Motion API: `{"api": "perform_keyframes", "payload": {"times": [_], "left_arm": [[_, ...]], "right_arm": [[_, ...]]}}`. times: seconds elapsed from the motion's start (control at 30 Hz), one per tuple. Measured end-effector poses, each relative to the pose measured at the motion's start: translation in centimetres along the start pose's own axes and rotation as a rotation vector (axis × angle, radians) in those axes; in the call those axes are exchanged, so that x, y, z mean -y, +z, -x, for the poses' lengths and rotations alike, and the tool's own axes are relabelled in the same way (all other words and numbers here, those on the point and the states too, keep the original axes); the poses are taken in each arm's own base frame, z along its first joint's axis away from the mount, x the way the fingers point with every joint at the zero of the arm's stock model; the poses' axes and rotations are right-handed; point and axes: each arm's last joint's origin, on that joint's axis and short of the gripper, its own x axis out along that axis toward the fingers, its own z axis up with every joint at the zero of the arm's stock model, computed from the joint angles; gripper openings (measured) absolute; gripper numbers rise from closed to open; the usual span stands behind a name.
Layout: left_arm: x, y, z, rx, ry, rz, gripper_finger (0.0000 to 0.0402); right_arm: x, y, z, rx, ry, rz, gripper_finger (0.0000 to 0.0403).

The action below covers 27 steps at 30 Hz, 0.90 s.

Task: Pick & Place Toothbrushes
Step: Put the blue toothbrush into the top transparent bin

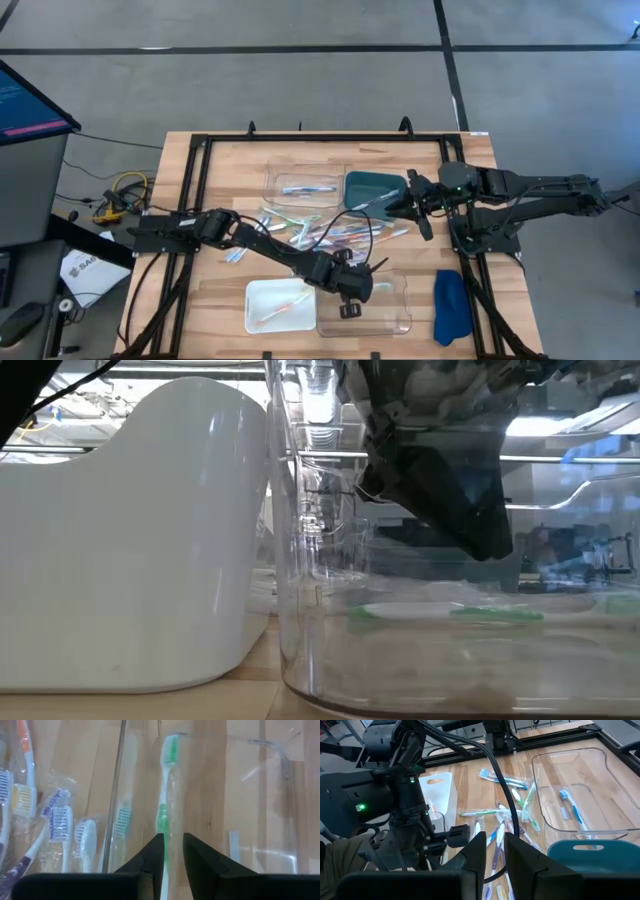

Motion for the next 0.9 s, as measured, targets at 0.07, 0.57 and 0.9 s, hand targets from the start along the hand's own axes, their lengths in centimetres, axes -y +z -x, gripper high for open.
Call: {"api": "perform_keyframes", "payload": {"times": [0.07, 0.57, 0.9], "left_arm": [[0.0, 0.0, 0.1, 0.008, 0.014, -0.003, 0.0078], [1.0, 3.5, 10.8, 0.274, -0.049, -0.21, 0.0097], [-1.8, 2.3, 19.8, 0.507, -0.016, -0.365, 0.0091]], "right_arm": [[0.0, 0.0, 0.0, 0.0, 0.0, 0.0, 0.0063], [-0.1, 0.5, 0.0, 0.051, 0.008, 0.02, 0.0063], [-0.4, 2.6, -0.5, 0.253, 0.031, 0.125, 0.0063]]}}
